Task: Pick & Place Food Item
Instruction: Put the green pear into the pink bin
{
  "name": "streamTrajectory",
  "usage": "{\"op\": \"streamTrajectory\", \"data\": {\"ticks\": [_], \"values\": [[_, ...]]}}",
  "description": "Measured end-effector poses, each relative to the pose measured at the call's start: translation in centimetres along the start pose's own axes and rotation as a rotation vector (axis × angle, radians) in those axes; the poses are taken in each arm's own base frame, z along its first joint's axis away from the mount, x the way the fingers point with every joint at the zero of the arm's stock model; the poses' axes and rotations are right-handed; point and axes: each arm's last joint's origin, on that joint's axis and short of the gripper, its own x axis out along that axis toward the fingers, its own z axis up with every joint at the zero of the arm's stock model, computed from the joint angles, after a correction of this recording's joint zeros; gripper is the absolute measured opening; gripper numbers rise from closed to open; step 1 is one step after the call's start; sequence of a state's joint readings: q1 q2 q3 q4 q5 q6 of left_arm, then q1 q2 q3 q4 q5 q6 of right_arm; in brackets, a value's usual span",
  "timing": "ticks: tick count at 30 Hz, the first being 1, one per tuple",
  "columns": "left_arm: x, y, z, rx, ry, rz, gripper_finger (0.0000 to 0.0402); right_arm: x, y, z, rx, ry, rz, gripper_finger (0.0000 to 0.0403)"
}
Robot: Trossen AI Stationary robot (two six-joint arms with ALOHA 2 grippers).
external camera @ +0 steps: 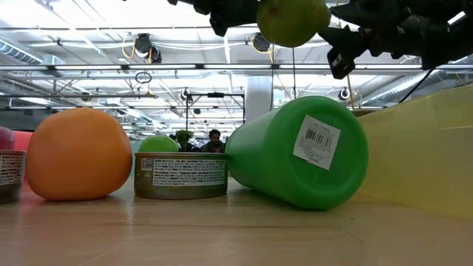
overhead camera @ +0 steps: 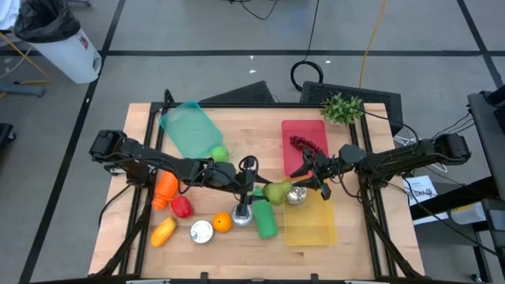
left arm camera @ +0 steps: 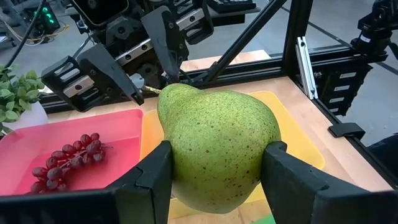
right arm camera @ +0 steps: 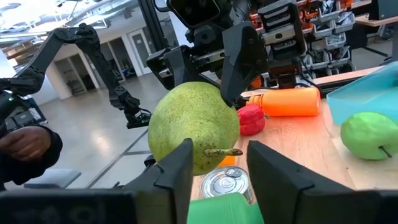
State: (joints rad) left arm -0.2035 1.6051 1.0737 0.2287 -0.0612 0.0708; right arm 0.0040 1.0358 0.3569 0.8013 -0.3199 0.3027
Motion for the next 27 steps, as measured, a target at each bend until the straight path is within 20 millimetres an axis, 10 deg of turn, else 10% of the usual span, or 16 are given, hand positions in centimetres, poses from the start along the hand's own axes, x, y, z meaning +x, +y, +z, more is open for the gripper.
{"op": "streamTrajectory", "data": {"ticks": [27], "values": [[-0.01,-0.05,0.03,-0.030,-0.002,0.015,0.0213,0.00,0.32,0.00,-0.090,0.014,0.088,0.0002]]}}
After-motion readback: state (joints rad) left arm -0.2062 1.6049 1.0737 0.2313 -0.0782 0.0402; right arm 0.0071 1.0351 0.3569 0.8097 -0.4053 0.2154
